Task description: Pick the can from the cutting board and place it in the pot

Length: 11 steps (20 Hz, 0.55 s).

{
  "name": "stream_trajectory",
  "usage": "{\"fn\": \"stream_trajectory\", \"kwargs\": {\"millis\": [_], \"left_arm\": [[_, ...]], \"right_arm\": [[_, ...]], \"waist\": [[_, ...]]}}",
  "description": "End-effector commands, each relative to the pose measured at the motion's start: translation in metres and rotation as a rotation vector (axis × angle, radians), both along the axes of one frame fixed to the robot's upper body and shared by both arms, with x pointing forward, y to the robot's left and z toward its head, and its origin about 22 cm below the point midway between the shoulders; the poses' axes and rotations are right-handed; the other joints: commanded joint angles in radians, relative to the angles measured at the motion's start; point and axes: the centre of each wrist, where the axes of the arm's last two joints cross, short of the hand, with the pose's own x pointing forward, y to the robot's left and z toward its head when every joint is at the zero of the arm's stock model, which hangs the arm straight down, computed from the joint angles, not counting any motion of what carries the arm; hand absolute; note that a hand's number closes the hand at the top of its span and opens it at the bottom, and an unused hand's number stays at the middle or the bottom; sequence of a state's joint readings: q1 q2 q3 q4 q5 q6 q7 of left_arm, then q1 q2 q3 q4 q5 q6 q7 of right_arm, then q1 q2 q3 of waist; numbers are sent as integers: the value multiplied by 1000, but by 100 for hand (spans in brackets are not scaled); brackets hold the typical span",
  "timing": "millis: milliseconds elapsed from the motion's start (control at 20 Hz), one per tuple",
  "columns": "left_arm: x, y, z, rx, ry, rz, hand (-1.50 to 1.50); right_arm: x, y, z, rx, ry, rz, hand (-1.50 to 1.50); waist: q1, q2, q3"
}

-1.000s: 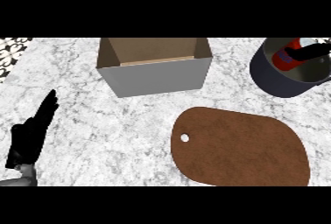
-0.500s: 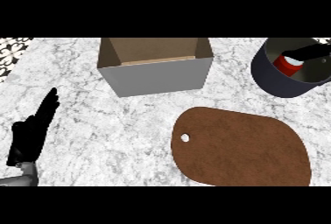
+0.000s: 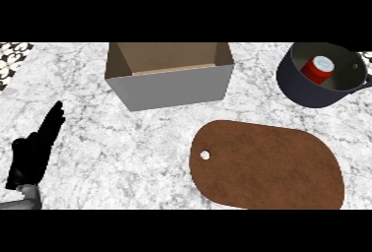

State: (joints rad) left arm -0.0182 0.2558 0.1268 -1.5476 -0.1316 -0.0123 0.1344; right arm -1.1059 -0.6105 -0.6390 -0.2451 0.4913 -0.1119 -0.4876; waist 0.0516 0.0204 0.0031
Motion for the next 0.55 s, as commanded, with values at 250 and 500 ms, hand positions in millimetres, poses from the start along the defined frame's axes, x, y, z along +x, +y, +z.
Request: {"fn": "stream_trajectory", "kwargs": {"millis": [250, 500], "left_arm": [[-22, 18, -9, 8, 8, 29, 0], [-16, 13, -3, 17, 11, 46, 0]], "right_arm": [[-38, -64, -7, 162, 14, 102, -150], [-69, -100, -17, 173, 4, 106, -150]], "waist": [[-14, -8, -1], [-35, -15, -2]]}}
